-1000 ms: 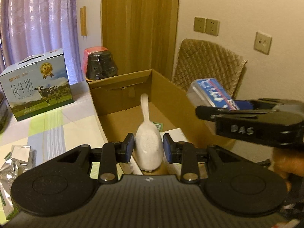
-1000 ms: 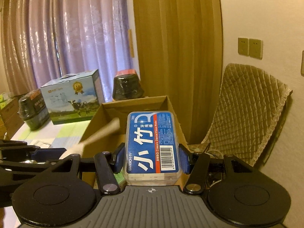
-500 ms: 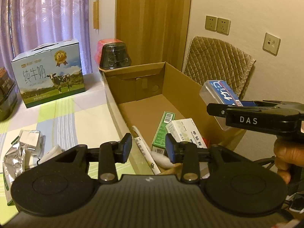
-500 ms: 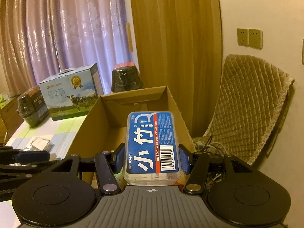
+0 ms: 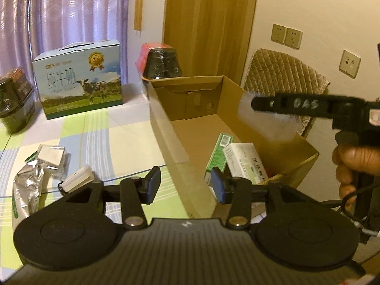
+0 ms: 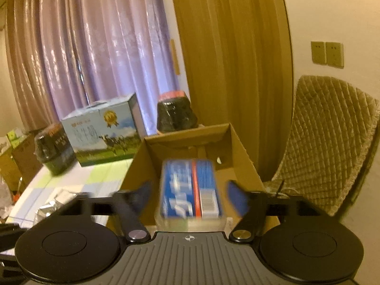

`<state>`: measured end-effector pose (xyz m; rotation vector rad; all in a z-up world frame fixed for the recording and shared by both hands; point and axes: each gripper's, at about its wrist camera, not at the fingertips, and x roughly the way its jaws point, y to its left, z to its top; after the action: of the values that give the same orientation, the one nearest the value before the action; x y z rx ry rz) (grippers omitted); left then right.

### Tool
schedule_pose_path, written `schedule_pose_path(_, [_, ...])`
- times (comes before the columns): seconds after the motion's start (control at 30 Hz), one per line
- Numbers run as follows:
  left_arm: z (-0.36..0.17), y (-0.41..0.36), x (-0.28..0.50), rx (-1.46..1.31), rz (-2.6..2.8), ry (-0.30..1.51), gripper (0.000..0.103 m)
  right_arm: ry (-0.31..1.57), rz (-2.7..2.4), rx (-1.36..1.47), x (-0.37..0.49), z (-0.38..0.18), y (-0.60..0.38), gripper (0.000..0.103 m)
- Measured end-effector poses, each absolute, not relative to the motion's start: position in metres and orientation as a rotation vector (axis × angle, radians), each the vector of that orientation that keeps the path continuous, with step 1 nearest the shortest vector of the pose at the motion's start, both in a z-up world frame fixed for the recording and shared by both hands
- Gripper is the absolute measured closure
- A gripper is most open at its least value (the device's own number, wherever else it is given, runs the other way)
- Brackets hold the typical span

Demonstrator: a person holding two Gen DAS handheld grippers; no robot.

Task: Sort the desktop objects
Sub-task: 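Lower the spoon and floss box into the cardboard box and open both tools, then withdraw both tools from the cardboard box back over the table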

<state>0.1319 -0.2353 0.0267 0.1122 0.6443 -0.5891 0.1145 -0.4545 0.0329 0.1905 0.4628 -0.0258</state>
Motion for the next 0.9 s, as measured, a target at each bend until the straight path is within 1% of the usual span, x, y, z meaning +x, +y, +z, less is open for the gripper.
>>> schedule_pose_path(0.2, [0.022, -0.212, 0.127, 0.091, -0.554, 0.664, 0.059, 0.490, -0.051, 0.216, 0.096, 0.023, -0.454, 0.023])
schedule_pose_path(0.4, [0.018, -0.193, 0.117, 0.070, -0.527, 0.688, 0.058, 0.543, -0.057, 0.247, 0.066, 0.006, -0.445, 0.023])
schedule_pose_path(0.57, [0.021, -0.178, 0.106, 0.066, -0.509, 0.683, 0.052, 0.551, -0.048, 0.253, 0.049, 0.005, -0.434, 0.023])
schedule_pose_path(0.73, [0.022, -0.155, 0.096, 0.055, -0.477, 0.686, 0.052, 0.553, -0.024, 0.251, 0.034, 0.009, -0.417, 0.023])
schedule_pose_path(0.9, [0.023, -0.129, 0.086, 0.040, -0.435, 0.687, 0.044, 0.576, 0.005, 0.263, 0.021, 0.008, -0.398, 0.022])
